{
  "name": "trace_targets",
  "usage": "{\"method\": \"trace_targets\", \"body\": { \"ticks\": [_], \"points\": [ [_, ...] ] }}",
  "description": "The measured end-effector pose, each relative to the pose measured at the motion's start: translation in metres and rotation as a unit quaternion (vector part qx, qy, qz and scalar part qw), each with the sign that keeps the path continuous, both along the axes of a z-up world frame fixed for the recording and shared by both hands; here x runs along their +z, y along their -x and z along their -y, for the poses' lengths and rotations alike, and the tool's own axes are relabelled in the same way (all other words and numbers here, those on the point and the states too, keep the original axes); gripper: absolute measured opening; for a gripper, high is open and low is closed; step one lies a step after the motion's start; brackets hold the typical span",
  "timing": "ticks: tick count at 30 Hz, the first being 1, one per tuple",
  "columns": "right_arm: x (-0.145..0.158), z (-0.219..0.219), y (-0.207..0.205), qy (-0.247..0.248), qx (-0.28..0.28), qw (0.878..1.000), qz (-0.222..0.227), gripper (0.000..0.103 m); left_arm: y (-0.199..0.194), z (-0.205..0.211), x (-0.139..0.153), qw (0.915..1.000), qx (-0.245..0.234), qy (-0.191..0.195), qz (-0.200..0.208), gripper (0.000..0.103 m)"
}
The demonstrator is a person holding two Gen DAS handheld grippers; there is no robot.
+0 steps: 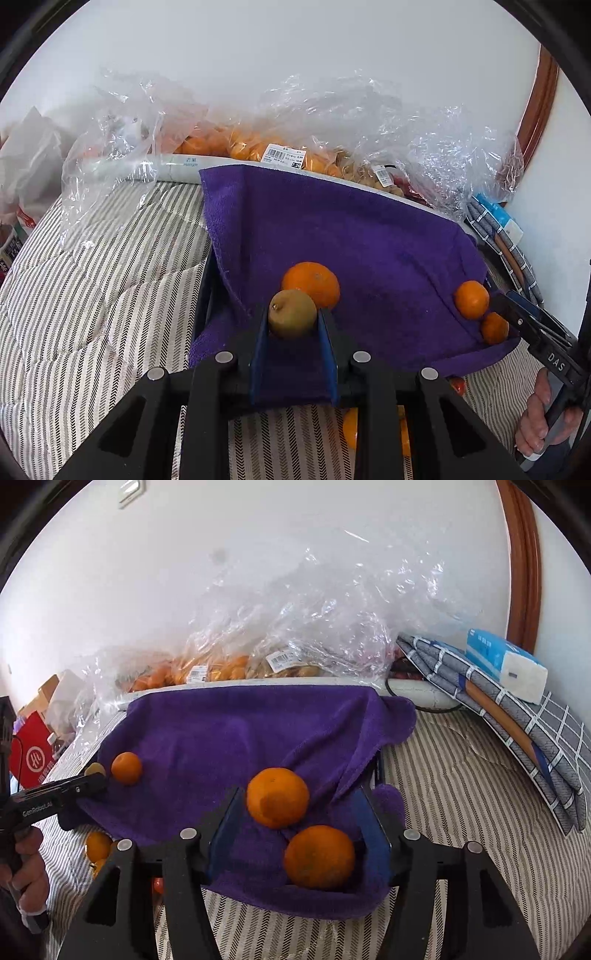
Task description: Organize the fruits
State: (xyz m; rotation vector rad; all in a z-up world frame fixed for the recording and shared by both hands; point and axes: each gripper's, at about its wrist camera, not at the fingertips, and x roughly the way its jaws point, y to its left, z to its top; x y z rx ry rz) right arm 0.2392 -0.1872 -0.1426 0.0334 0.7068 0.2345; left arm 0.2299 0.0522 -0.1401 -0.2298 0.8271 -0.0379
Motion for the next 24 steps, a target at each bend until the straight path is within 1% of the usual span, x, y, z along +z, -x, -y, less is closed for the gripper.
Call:
{"method": "trace_targets", "body": {
  "ticks": [2,5,9,12,14,18,22,24],
  "points": [
    [0.001,-0.003,0.002,0.007,0.002,1.000,0.009,0.064,0.000,0.000,0.000,1.0000,0.000,0.002,0.000,0.025],
    [0.002,-0.003,0.006,0.017,-0.012,0.999,0.027,0.064,0.000,0.000,0.000,1.0000,0.003,0.001,0.001,0.025],
    [0.007,-0.001,0.011,0.008,-0.003,0.999,0.039,0.064,-0.001,0.003,0.000,1.0000,0.001,-0.009,0.001,0.026],
    [0.009,0.001,0.013,0.000,-0.007,0.999,0.049,0.064,0.000,0.004,0.000,1.0000,-0.009,-0.003,0.003,0.033],
    [0.009,0.004,0.010,-0.005,-0.020,0.999,0.043,0.064,0.000,0.007,0.000,0.9999,-0.013,-0.008,0.006,0.037],
    [0.010,0.014,0.005,-0.052,-0.022,0.998,0.019,0.064,0.001,0.008,0.001,0.9998,-0.014,-0.010,0.010,0.039],
    [0.012,0.019,0.006,-0.054,-0.028,0.998,0.020,0.064,0.004,0.005,0.003,0.9998,-0.012,0.001,0.016,0.039],
    [0.013,0.021,0.008,-0.063,-0.023,0.998,0.022,0.064,0.006,0.003,0.005,0.9996,-0.011,0.006,0.025,0.041]
  ]
}}
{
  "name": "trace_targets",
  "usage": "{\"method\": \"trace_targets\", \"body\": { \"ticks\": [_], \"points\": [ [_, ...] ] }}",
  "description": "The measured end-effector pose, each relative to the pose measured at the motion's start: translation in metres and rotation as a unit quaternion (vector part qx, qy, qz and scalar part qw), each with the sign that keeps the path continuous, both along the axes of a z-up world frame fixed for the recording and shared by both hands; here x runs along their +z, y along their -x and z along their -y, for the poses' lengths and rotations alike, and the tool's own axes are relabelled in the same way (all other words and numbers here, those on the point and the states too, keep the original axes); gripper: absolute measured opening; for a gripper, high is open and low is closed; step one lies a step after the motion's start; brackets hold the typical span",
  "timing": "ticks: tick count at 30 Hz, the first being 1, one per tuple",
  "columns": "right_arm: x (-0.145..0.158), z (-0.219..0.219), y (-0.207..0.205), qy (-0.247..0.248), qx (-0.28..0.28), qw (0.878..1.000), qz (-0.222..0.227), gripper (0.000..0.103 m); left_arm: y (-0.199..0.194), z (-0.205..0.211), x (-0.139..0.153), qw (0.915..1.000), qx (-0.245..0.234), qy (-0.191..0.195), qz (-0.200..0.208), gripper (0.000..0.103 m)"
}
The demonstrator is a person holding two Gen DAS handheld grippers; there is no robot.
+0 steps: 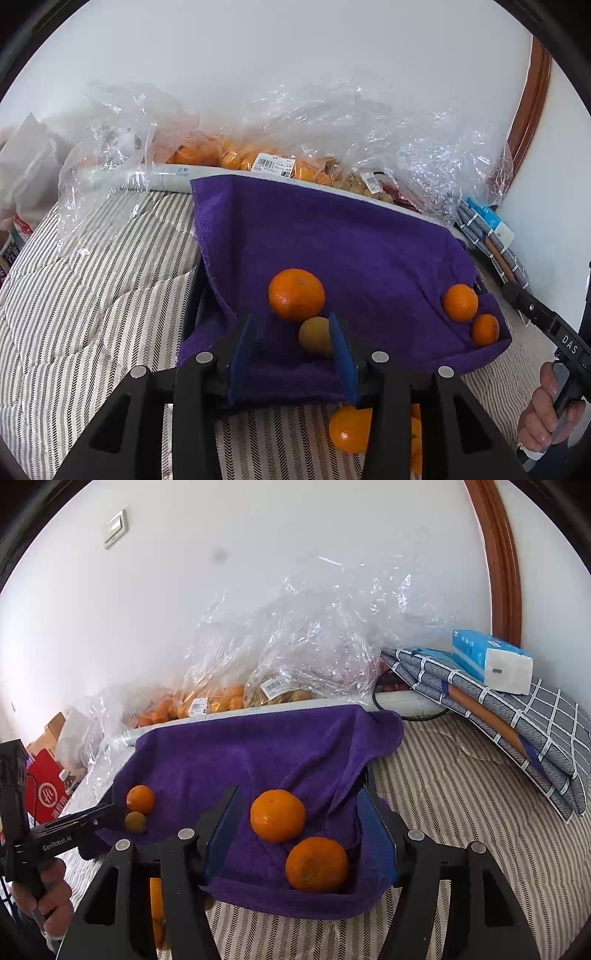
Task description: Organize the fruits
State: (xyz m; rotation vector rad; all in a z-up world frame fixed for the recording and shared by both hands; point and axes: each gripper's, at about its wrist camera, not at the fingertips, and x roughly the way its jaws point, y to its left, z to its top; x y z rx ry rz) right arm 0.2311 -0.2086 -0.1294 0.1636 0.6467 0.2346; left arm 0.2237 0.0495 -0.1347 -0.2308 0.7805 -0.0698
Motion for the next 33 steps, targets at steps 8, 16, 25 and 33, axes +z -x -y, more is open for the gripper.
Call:
{"method": "trace_targets", "body": {
  "ticks": [8,16,25,33],
  "points": [
    [0.014,0.008,0.017,0.006,-0.022,0.999,-0.045,0.062,0.007,-0.004,0.006,0.9996,0.004,0.016,0.023,0.046],
    [-0.003,-0.025,0.059,0.036,-0.006,0.997,-0.075,0.037,0.022,-0.011,0.010,0.9982,0.031,0.010,0.050,0.049],
    [-0.029,-0.080,0.072,0.088,0.051,0.989,-0.103,0.027,0.070,-0.030,0.011,0.9974,0.046,-0.007,0.056,0.050],
    [-0.037,-0.098,0.053,0.101,0.059,0.986,-0.116,0.027,0.079,-0.042,0.004,0.9978,0.060,-0.007,0.026,0.050]
  ]
}}
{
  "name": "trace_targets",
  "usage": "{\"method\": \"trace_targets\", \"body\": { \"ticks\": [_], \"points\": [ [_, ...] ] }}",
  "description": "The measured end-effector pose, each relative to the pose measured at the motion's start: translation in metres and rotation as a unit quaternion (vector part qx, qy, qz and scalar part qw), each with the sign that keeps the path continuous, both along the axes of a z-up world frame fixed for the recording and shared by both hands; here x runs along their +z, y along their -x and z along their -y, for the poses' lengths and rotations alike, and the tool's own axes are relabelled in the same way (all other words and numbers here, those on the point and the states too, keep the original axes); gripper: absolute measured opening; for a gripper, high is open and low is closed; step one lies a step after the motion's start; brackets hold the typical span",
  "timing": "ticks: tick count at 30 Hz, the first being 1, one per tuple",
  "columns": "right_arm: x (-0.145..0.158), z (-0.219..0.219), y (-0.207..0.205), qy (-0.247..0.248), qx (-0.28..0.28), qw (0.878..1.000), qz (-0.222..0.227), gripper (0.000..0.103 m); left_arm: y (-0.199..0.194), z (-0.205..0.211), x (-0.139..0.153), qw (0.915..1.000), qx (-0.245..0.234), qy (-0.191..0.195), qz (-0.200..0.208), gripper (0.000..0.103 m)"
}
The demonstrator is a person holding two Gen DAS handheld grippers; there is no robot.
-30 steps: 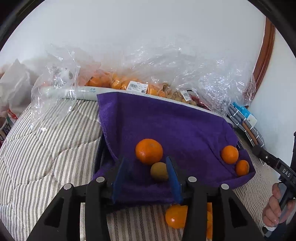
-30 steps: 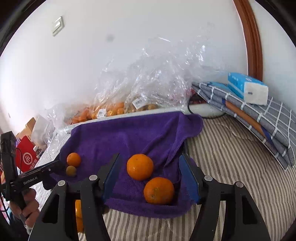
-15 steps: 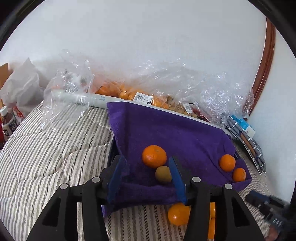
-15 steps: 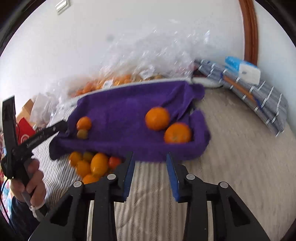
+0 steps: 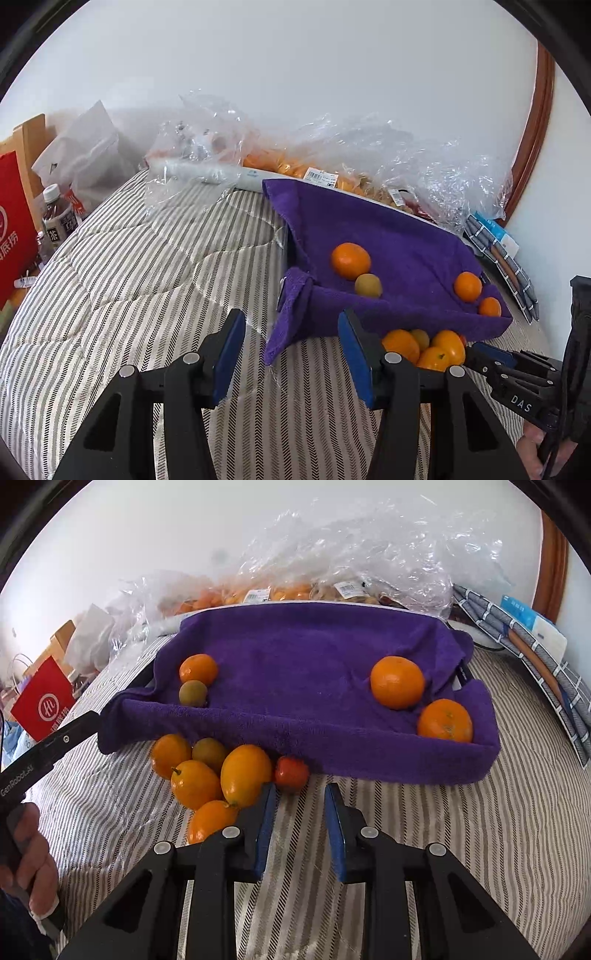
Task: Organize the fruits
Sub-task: 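Withdraw both grippers from the purple towel, then grasp the small red fruit in front of the towel with the right gripper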
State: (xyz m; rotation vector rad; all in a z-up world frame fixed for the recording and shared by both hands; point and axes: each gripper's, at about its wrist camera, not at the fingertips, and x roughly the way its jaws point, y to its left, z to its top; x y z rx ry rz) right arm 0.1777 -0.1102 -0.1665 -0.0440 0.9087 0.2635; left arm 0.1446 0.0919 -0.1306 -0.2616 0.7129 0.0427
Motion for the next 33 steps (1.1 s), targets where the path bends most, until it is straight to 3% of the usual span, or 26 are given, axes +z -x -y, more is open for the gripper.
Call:
{"method": "trace_targets", "body": {
  "ticks": [8,16,21,31,33],
  "points": [
    [-0.008,-0.016,-0.015,0.036,0.010,0.999,0.002,0.027,-0.005,-0.002,-0.006,0.9994,-0.011,0.024,-0.020,0.050],
    [-0.010,-0.016,-0.017,0.034,-0.004,0.999,0.006,0.023,-0.006,-0.001,-0.008,0.9988,-0.023,0.033,-0.028,0.050],
    [-0.003,0.003,-0.007,0.024,-0.018,0.999,0.030,0.023,-0.007,0.004,-0.010,0.9975,-0.044,0.041,-0.035,0.050],
    [0.005,0.055,0.015,0.046,-0.048,0.996,0.060,0.023,-0.010,0.038,-0.019,0.9873,-0.140,0.028,-0.069,0.050],
    [0.005,0.068,0.019,0.022,-0.046,0.997,0.055,0.023,-0.010,0.044,-0.019,0.9867,-0.146,0.015,-0.069,0.050]
  ]
}}
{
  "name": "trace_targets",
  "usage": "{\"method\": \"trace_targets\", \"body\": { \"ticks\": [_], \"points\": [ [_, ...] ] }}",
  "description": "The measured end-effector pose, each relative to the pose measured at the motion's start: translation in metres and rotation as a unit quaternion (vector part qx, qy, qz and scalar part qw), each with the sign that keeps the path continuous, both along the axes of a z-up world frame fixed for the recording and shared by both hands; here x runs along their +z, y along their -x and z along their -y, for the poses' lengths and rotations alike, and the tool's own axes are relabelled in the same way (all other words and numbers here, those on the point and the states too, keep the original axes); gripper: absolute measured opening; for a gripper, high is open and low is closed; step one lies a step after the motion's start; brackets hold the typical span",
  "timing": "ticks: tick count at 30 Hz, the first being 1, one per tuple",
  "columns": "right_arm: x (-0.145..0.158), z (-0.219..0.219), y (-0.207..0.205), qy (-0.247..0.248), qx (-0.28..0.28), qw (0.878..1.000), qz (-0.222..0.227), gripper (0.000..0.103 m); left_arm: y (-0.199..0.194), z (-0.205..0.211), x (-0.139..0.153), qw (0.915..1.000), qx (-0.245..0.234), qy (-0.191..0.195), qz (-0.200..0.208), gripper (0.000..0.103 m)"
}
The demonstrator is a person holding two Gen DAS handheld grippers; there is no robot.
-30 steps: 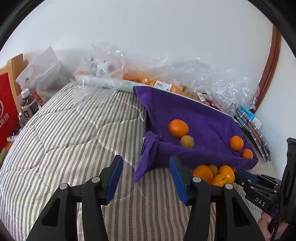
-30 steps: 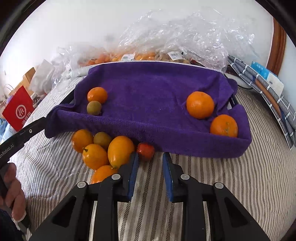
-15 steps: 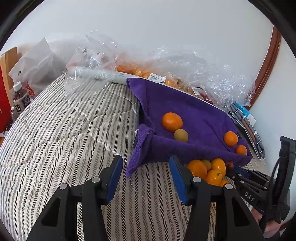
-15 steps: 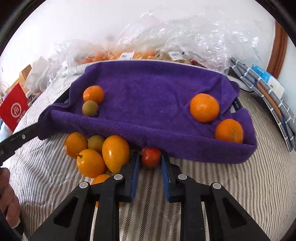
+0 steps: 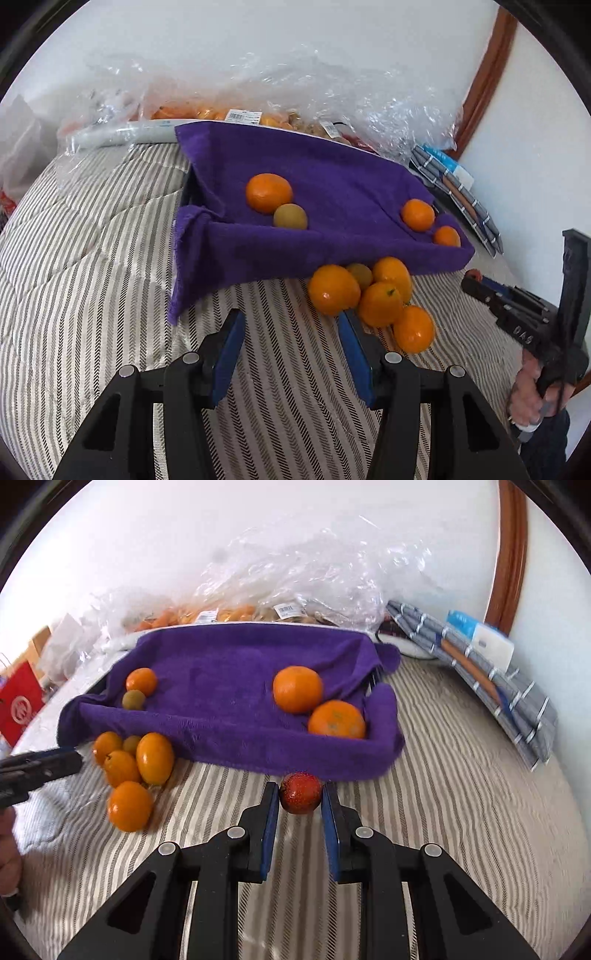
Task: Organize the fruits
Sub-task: 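Grasp the small red fruit in front of the towel with the right gripper, then carry the red fruit toward the towel with the right gripper while the left gripper grasps a large orange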
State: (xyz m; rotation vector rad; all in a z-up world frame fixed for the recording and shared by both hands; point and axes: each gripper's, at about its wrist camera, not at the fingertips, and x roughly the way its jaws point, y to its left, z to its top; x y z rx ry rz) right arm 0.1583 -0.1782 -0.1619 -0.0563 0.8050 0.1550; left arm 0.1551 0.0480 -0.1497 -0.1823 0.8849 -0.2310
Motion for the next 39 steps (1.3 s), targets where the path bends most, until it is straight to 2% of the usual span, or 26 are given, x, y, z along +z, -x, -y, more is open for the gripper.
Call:
{"method": "trace_targets", "body": {
  "ticks": [3,5,13,19,23,26,30,31,32,34,37,39],
  "points": [
    [0.002,0.016,0.000,-0.043,-0.005,0.999,0.002,0.023,0.000,0.011,-0.001,0.9997,-0.014,-0.021,-0.001,0.050],
    [0.000,0.019,-0.002,-0.055,-0.008,0.998,-0.004,0.023,-0.002,0.016,-0.002,0.9992,-0.019,-0.034,-0.004,0.050],
    [0.003,0.030,-0.001,-0.097,-0.013,0.995,0.002,0.023,-0.013,0.027,-0.004,0.9995,-0.008,-0.028,-0.010,0.048],
    [0.004,0.029,0.001,-0.096,-0.009,0.995,0.006,0.023,-0.017,0.051,-0.005,0.9960,-0.012,-0.088,-0.012,0.051],
    [0.005,0.028,0.002,-0.097,-0.006,0.995,0.009,0.023,-0.017,0.049,-0.005,0.9965,-0.016,-0.081,-0.015,0.065],
    [0.004,0.029,0.001,-0.098,-0.007,0.995,0.005,0.023,-0.019,0.047,-0.005,0.9972,-0.014,-0.073,-0.015,0.066],
    [0.003,0.026,0.002,-0.097,-0.002,0.995,0.003,0.023,-0.024,0.054,-0.005,0.9953,-0.002,-0.096,-0.016,0.065],
    [0.003,0.026,0.001,-0.097,-0.001,0.995,0.002,0.023,-0.025,0.054,-0.005,0.9951,0.000,-0.097,-0.016,0.060],
    [0.003,0.026,0.001,-0.097,0.000,0.995,0.002,0.023,-0.025,0.053,-0.005,0.9954,0.004,-0.095,-0.014,0.048],
    [0.002,0.027,0.001,-0.101,-0.001,0.995,0.002,0.023,-0.024,0.044,-0.004,0.9981,0.004,-0.061,-0.011,0.033],
    [0.001,0.028,0.001,-0.105,-0.004,0.994,-0.002,0.023,-0.021,0.025,-0.004,0.9997,0.015,0.011,-0.012,0.033],
    [0.001,0.029,0.000,-0.108,-0.004,0.994,-0.001,0.023,-0.017,0.017,-0.003,0.9991,0.027,0.034,-0.002,0.033]
  ]
}}
